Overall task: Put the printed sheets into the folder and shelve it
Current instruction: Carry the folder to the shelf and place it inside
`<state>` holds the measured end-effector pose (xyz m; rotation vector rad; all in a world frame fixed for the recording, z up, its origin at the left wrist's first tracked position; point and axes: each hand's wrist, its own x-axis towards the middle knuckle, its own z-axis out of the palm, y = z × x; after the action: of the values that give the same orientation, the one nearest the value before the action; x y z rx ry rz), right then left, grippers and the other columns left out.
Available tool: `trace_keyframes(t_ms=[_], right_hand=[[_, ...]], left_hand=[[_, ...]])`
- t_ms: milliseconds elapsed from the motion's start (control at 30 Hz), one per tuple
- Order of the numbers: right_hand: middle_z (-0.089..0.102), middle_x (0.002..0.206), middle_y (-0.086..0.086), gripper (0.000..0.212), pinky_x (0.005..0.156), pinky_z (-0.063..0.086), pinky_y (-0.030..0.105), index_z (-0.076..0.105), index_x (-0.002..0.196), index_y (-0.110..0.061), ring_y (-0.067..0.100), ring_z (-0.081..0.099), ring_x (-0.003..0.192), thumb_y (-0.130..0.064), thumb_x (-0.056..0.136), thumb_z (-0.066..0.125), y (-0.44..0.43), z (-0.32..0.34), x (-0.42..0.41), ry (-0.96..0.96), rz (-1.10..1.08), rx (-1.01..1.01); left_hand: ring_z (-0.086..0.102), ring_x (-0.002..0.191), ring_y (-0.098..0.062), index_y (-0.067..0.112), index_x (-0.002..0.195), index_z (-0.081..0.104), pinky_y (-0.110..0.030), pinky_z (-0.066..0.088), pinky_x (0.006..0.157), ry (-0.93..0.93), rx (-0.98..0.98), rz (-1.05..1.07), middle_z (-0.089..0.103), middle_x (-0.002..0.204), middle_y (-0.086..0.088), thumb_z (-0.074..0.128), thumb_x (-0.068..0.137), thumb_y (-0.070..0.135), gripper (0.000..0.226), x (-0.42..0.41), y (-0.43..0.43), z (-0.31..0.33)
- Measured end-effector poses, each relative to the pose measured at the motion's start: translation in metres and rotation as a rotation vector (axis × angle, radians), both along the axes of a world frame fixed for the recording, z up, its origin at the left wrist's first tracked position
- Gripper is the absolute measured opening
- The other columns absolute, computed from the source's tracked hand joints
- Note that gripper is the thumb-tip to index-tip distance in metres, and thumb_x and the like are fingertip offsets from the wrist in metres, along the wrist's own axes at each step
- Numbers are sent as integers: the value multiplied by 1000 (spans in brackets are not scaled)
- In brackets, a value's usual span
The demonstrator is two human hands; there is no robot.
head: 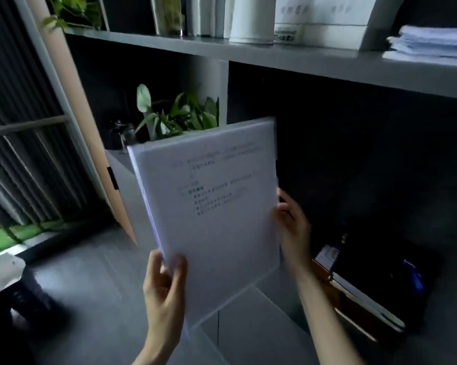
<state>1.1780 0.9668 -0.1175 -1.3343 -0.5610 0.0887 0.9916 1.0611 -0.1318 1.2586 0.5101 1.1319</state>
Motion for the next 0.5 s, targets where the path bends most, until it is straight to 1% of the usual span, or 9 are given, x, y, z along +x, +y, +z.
trace_keyframes(t_ms=[67,133,200,233,333,400,433,467,500], right_hand=[[63,94,-6,37,76,48,15,53,123,-23,2,62,84,-6,91,54,23,-6,17,13,-57,-12],[63,102,-10,35,75,46,10,55,120,-21,-10,61,86,-5,89,56,43,-12,35,38,-118,-25],[62,102,-6,36,75,45,8,53,121,-14,-14,60,83,0,87,56,57,-19,53,61,-173,-40],[61,103,-2,35,75,44,8,52,120,-10,-14,59,82,2,87,56,61,-23,62,78,-193,-45],[59,110,13,30,81,43,11,53,114,-3,-6,59,87,9,87,52,69,-38,85,115,-212,-80],[58,114,16,31,84,44,14,52,115,1,-1,59,88,13,87,48,70,-48,98,137,-213,-114],[57,115,15,33,83,44,12,51,118,3,-3,60,87,14,87,46,69,-51,104,161,-217,-121],[56,117,14,35,83,44,11,50,121,4,-2,60,90,13,88,45,68,-54,107,183,-211,-127],[56,121,15,36,86,44,11,48,124,4,5,60,97,12,89,45,68,-56,111,202,-206,-129]], left_hand=[[49,51,1,27,77,55,-10,42,51,18,-26,-16,61,55,10,65,82,20,13,24,12,-10],[55,61,7,24,81,59,-10,46,60,73,-55,-20,70,64,21,66,76,14,14,47,21,-26],[53,58,14,19,77,60,-12,45,58,153,-47,-45,69,60,25,62,74,18,4,66,23,-40],[52,56,16,14,75,61,-10,44,56,198,-40,-57,67,57,25,64,77,14,4,76,23,-47],[48,52,19,-4,80,62,-6,40,52,307,14,-97,61,44,13,58,83,-3,5,101,17,-61],[43,48,19,-15,88,60,-6,35,49,341,42,-112,56,49,7,57,83,-4,13,117,11,-66],[42,48,19,-14,95,61,-5,35,49,343,46,-129,57,52,-4,57,84,-3,17,126,8,-66],[44,49,19,-10,100,62,-4,35,51,343,51,-137,60,57,-10,56,84,-1,18,132,6,-66],[47,51,19,-5,103,63,-3,36,52,345,56,-148,62,60,-8,56,85,0,19,138,5,-66]])
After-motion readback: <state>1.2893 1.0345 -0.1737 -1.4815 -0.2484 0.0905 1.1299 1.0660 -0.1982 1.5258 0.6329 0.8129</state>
